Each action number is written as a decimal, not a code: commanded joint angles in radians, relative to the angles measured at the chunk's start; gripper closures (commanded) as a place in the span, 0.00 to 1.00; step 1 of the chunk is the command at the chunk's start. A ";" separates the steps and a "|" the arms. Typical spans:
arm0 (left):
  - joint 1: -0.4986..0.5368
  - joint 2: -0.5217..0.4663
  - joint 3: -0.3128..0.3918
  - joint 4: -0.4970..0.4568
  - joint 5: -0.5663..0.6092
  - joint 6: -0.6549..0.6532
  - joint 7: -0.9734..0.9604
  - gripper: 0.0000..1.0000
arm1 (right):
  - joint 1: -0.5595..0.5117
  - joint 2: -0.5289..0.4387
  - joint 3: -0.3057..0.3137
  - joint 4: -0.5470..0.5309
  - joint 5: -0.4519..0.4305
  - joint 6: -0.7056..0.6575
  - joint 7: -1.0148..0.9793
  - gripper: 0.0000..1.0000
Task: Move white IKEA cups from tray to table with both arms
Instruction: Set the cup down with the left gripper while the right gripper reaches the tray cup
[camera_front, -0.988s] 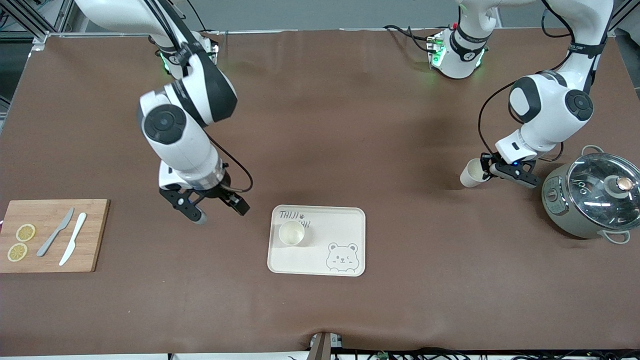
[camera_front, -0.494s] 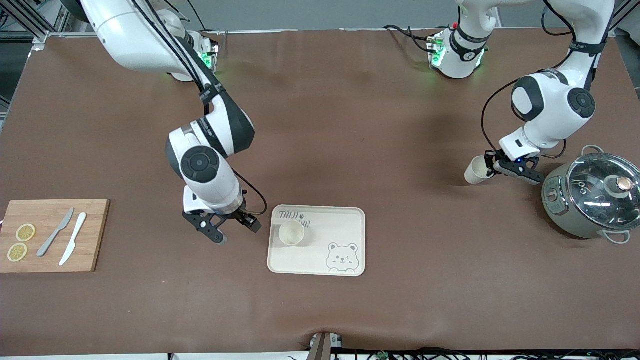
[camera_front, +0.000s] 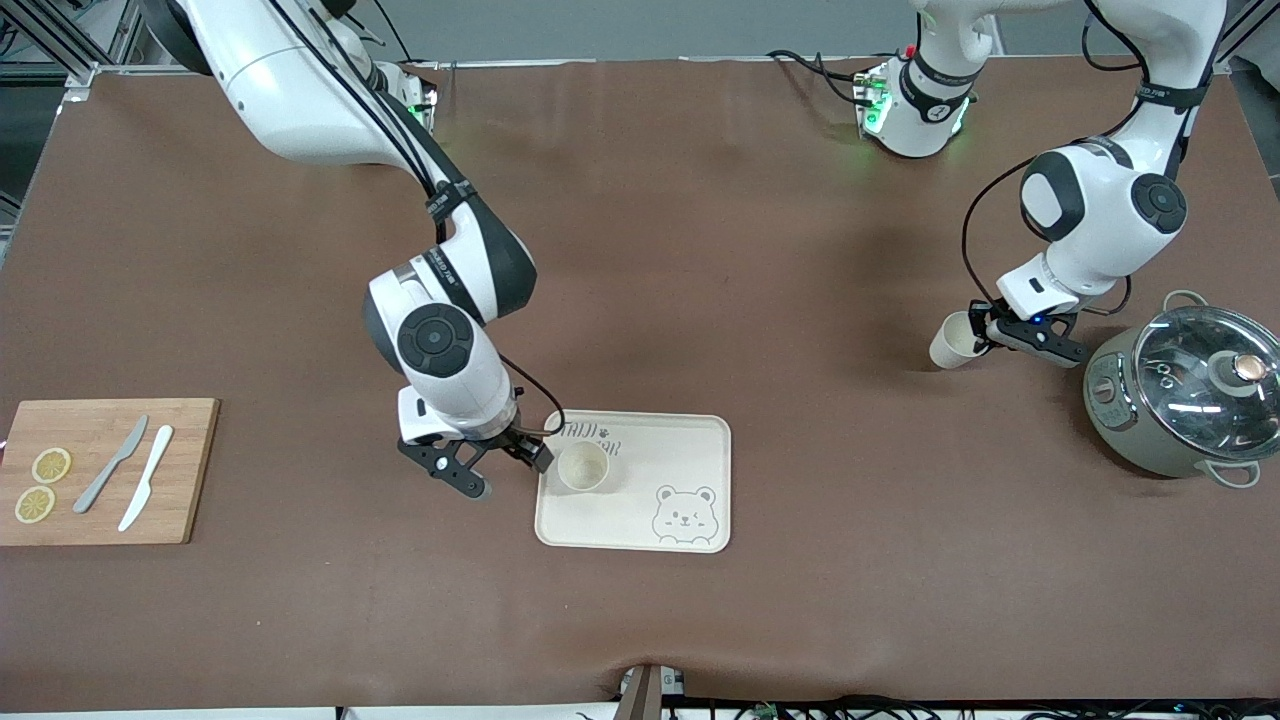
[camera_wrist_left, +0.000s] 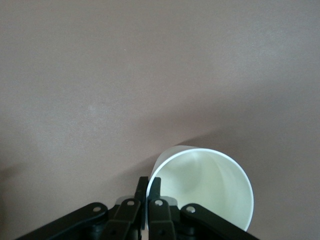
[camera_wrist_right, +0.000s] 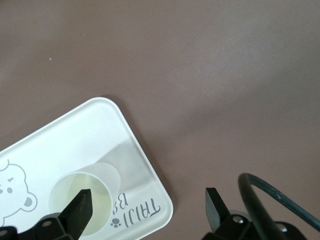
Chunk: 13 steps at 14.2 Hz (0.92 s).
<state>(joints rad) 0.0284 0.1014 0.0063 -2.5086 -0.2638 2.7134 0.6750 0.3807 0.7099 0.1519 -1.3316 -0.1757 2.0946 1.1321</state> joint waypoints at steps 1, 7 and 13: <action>0.005 0.011 -0.003 -0.013 -0.025 0.042 0.031 1.00 | 0.018 0.039 -0.005 0.043 -0.021 -0.016 0.029 0.00; 0.005 0.026 -0.005 -0.010 -0.025 0.052 0.031 1.00 | 0.041 0.075 -0.005 0.043 -0.022 0.042 0.113 0.00; 0.011 0.049 -0.005 -0.004 -0.025 0.052 0.029 1.00 | 0.061 0.100 -0.009 0.045 -0.030 0.065 0.202 0.00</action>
<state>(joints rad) 0.0303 0.1408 0.0063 -2.5144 -0.2638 2.7483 0.6750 0.4300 0.7802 0.1511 -1.3245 -0.1770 2.1643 1.3018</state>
